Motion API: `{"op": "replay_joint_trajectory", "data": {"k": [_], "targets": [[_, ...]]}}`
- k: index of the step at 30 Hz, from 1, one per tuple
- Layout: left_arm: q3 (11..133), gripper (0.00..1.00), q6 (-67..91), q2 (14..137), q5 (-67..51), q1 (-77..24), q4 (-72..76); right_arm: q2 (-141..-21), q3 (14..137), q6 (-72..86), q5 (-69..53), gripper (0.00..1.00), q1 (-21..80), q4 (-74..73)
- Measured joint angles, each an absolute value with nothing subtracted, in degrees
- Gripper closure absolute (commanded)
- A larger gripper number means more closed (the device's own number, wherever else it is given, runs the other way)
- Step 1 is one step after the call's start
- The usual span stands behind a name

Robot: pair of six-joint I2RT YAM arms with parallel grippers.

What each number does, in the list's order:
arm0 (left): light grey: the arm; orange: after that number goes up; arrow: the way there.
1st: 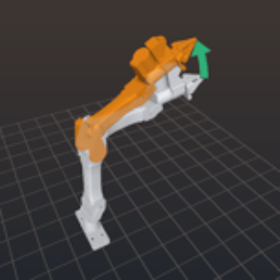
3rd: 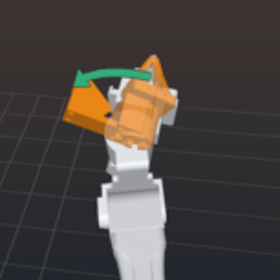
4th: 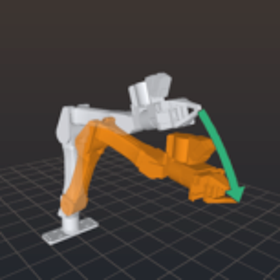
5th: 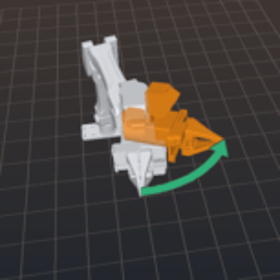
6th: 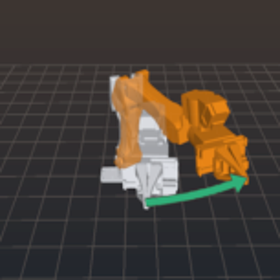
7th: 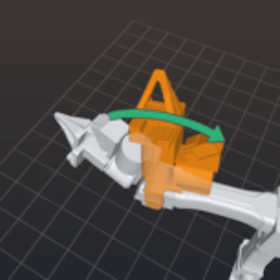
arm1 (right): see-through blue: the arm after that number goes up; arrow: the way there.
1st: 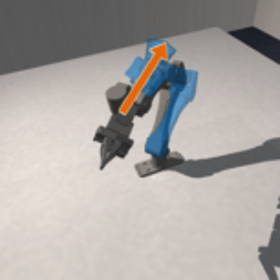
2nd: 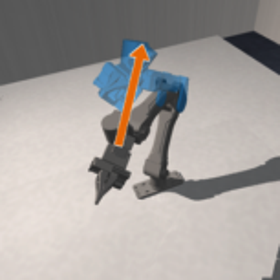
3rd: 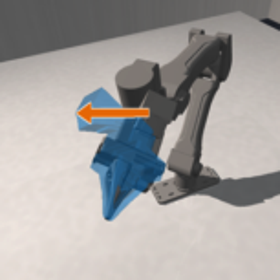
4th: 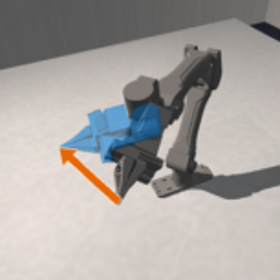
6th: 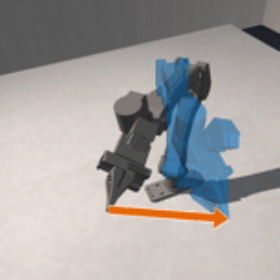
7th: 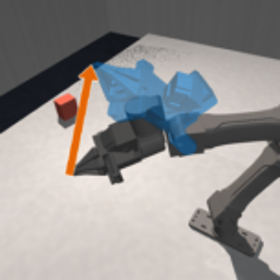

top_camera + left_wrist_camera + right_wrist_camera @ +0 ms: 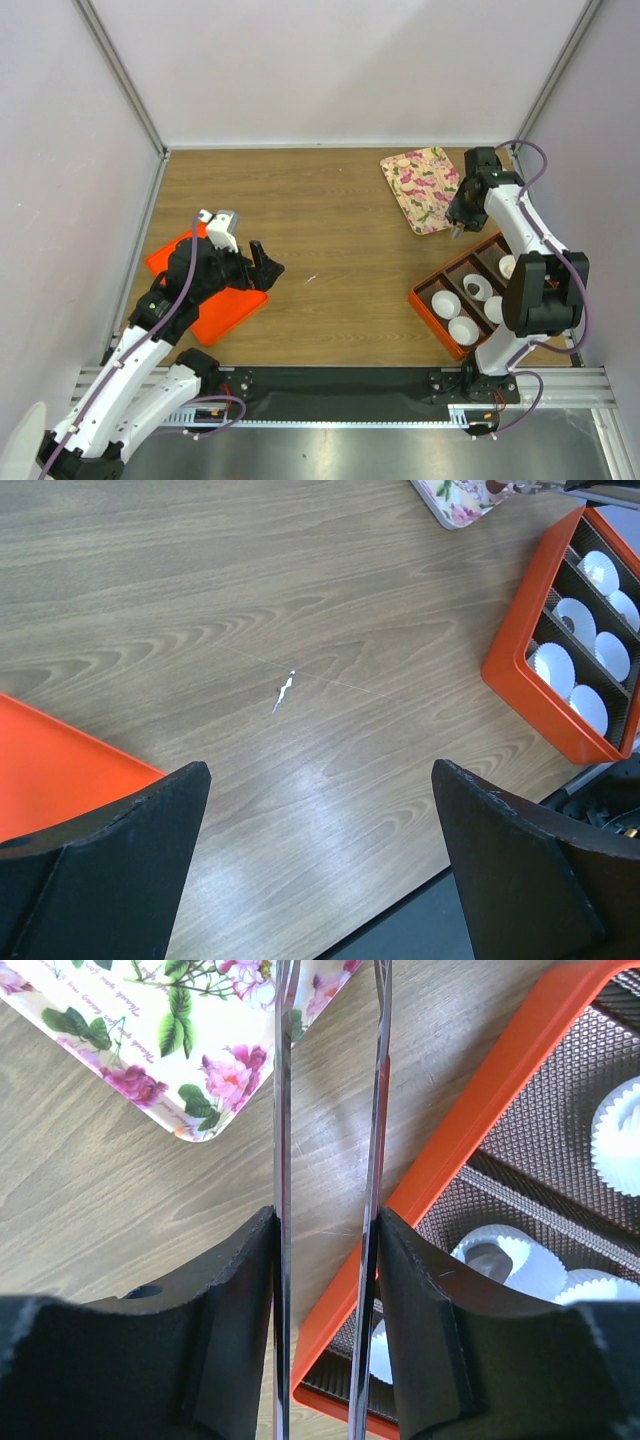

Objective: Pack the chocolate

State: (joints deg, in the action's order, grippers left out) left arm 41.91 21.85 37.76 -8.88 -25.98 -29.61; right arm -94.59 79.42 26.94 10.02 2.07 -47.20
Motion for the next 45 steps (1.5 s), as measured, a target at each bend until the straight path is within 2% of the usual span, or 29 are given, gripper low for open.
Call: {"op": "replay_joint_trajectory", "data": {"k": [19, 32, 45], "targets": [[41.9, 0.00, 21.8, 38.0, -7.7, -26.0, -29.8, -99.6, 80.8, 26.7, 8.6, 0.52, 2.2, -44.6], [41.9, 0.00, 21.8, 38.3, -7.6, -26.0, -29.8, -100.5, 81.4, 25.3, 8.1, 0.68, 2.1, -45.2], [41.9, 0.00, 21.8, 38.2, -7.6, -26.0, -29.8, -94.3, 84.1, 23.2, 7.3, 0.69, -0.3, -50.3]]}}
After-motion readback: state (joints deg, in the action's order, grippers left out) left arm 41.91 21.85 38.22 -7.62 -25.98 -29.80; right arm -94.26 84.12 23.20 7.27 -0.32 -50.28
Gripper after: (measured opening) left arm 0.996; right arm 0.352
